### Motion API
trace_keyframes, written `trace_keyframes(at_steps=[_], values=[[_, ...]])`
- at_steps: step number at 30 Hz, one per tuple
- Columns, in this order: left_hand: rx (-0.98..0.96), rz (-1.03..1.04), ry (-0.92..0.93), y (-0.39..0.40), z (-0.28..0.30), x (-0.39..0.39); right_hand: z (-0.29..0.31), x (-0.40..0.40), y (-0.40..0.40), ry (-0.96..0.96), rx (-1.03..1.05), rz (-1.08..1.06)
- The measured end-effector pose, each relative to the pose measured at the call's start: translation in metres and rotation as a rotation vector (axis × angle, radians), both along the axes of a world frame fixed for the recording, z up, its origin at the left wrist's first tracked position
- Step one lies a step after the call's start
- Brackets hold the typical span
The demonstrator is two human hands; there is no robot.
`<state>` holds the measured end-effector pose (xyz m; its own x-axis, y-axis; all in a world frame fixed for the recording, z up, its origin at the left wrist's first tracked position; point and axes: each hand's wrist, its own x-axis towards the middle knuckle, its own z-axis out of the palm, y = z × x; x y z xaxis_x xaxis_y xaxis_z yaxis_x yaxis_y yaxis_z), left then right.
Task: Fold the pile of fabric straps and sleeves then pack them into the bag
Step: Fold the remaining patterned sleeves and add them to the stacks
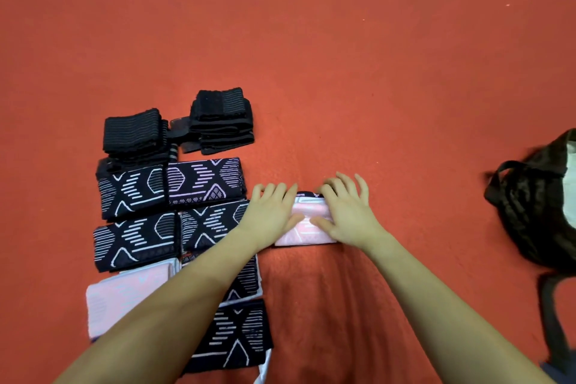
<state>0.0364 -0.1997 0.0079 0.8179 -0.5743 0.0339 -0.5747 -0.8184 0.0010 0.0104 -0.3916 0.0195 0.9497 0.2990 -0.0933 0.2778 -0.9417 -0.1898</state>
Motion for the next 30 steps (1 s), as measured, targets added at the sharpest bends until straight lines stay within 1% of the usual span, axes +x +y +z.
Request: trace_keyframes(at_steps=[3,7,12,15,17,23,26,30], values=[[-0.057,-0.080,-0.037,0.001,0.002,-0.008,-0.002,-0.018,-0.004,-0.042,0.000,-0.009],[-0.048,-0.093,-0.049,0.003,0.002,-0.021,-0.002,-0.038,-0.002,-0.068,-0.044,-0.051],[-0.165,-0.161,-0.130,0.008,0.010,-0.028,-0.001,-0.054,-0.010,-0.235,0.029,-0.049],[-0.211,-0.201,-0.196,-0.006,0.023,-0.031,0.008,-0.061,-0.026,-0.329,0.068,-0.067],[-0.215,-0.199,-0.251,-0.023,0.034,-0.033,0.017,-0.060,-0.043,-0.386,0.080,-0.065],[-0.250,-0.143,-0.415,-0.092,0.078,-0.037,0.072,-0.055,-0.112,-0.457,0.102,-0.045],[-0.263,-0.156,-0.469,-0.116,0.098,-0.036,0.093,-0.054,-0.136,-0.532,0.084,-0.020],[-0.294,-0.157,-0.495,-0.132,0.113,-0.034,0.114,-0.052,-0.153,-0.567,0.073,-0.032]])
